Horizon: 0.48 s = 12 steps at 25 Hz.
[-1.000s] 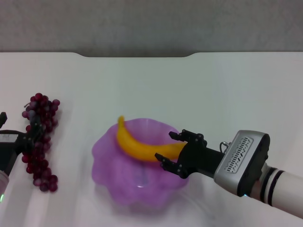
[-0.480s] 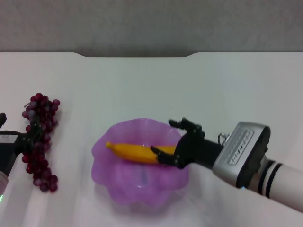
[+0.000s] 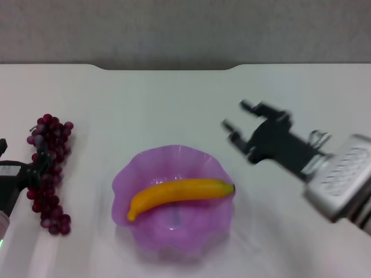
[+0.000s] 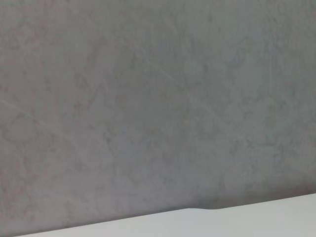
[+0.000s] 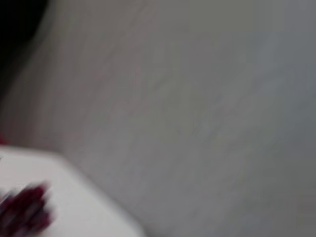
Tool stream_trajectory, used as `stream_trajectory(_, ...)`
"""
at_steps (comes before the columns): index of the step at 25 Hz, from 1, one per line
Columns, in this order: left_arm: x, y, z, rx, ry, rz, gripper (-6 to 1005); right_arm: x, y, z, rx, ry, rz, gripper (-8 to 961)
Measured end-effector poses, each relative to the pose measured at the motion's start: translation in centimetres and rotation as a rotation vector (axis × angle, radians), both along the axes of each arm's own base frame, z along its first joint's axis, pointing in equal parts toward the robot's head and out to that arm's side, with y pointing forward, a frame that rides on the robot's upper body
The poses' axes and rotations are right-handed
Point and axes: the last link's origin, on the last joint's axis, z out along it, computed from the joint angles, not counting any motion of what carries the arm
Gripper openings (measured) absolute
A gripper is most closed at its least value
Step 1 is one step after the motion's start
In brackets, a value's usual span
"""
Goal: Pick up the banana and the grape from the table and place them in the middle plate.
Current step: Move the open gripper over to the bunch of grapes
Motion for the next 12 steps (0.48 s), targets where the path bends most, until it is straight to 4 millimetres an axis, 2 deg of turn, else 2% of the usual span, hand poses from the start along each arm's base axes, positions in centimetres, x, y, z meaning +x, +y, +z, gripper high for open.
stream_trajectory(5, 0.0, 0.0, 0.0, -0.001, 0.000, 0.002, 881, 1.0, -1.6, 4.5, 0.174, 0.169, 0.057, 519)
stream_trajectory(7, 0.0, 0.0, 0.0, -0.002, -0.001, 0.002, 881, 2.3, -3.4, 7.3, 0.298, 0.279, 0.075, 475)
stream_trajectory(9, 0.0, 0.0, -0.1, -0.002, -0.004, 0.001, 880, 2.8, -4.0, 8.1, 0.338, 0.314, 0.073, 430)
stream_trajectory(12, 0.1, 0.0, -0.1, -0.001, -0.013, 0.002, 880, 4.8, -5.4, 9.6, 0.429, 0.373, 0.046, 299)
